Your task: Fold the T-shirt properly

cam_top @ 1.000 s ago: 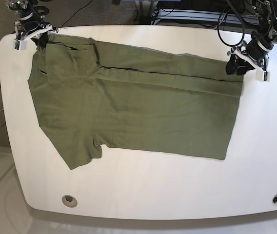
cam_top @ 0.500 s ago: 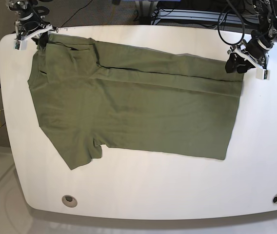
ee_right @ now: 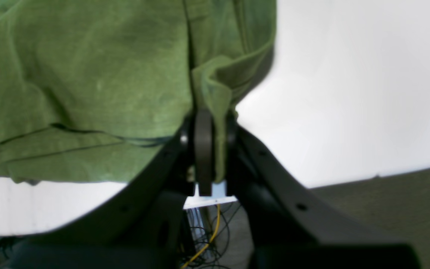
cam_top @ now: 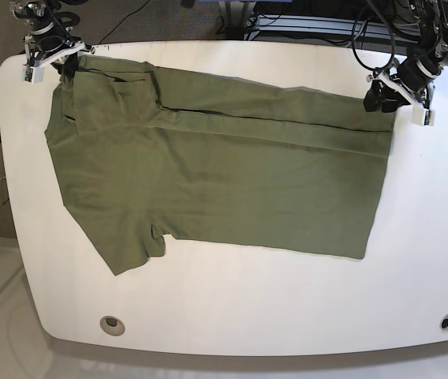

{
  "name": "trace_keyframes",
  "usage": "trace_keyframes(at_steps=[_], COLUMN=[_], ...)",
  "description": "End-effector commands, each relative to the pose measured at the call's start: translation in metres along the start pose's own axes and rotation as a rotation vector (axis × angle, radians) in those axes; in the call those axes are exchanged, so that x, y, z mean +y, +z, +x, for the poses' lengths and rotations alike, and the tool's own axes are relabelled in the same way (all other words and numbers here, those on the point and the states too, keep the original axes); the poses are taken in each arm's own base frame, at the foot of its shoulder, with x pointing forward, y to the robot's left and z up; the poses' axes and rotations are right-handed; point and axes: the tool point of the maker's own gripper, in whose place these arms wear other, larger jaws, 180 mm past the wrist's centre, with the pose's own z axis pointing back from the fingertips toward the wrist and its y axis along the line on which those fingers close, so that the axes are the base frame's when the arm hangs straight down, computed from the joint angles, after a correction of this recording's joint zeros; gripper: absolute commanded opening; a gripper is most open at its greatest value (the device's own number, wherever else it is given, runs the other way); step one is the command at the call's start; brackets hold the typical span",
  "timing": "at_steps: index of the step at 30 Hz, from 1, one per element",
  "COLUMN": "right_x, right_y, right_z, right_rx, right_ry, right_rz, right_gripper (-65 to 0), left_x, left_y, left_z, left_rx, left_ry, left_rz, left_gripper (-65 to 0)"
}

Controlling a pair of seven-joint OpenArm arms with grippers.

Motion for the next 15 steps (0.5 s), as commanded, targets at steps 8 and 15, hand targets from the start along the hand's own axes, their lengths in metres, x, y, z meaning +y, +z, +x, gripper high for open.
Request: trace_keyframes(at_steps=[8, 15], right_x=[-0.003, -0.002], right_y=[0.003, 0.003], right_z=[0.006, 0.009], right_rx=[-0.022, -0.03], right_ry=[0.004, 0.009], right_rz=[-0.004, 0.0], right_gripper=[-65.0, -65.0], left_x=[0.005, 0.005], left_y=[-0.003, -0.006], left_z=[0.032, 0.02], left_rx=[-0.021, -0.011], left_ry=[-0.012, 0.012], left_rz=[-0.016, -0.015], left_gripper=[-39.1, -39.7])
